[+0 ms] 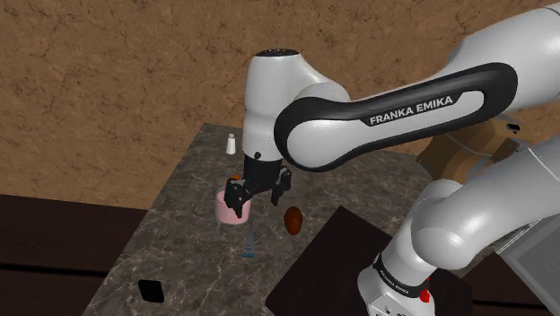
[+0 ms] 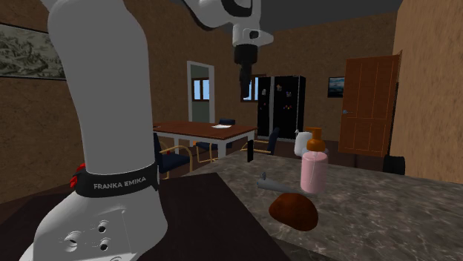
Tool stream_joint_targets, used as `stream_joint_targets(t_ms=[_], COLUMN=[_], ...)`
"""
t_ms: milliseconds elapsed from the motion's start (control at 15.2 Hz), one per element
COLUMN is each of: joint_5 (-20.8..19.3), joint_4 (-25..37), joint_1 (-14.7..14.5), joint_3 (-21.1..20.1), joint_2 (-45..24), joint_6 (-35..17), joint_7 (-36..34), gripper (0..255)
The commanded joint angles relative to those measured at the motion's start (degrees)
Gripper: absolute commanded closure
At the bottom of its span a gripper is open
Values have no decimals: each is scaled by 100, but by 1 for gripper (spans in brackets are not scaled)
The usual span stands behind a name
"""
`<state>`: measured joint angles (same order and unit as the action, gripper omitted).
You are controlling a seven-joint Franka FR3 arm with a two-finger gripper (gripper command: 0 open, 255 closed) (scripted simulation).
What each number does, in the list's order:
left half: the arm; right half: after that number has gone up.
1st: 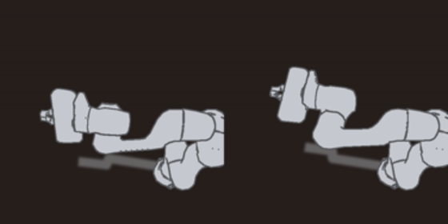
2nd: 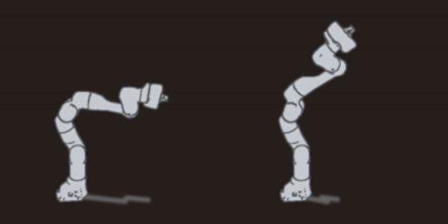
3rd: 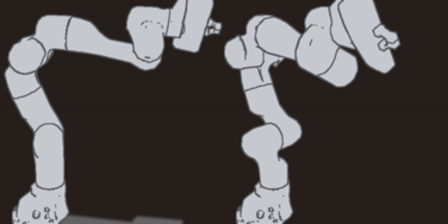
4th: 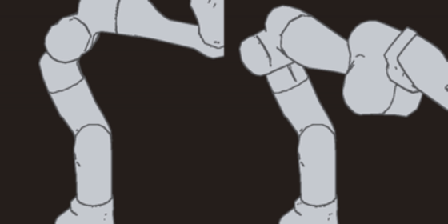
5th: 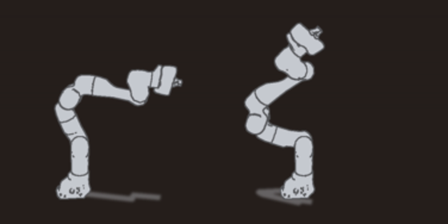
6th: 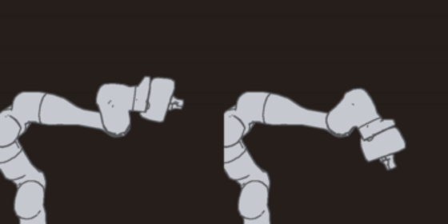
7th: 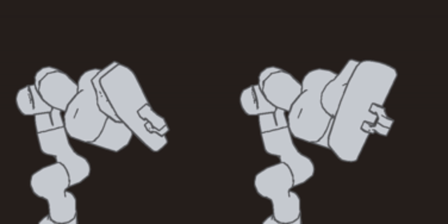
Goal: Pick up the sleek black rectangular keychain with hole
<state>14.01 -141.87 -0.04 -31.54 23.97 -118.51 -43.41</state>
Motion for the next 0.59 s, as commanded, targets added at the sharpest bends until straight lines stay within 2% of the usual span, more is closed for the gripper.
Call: stream_joint_targets(t_ms=[0, 264, 528], joint_5=[-64, -553, -1511], joint_4=[105, 507, 1048], joint_1=[59, 270, 350], joint_3=[-283, -822, -1158], joint_2=[-397, -1393, -2558], joint_6=[-336, -922, -1353], joint_7=[-405, -1330, -2500], gripper=[0, 0, 0])
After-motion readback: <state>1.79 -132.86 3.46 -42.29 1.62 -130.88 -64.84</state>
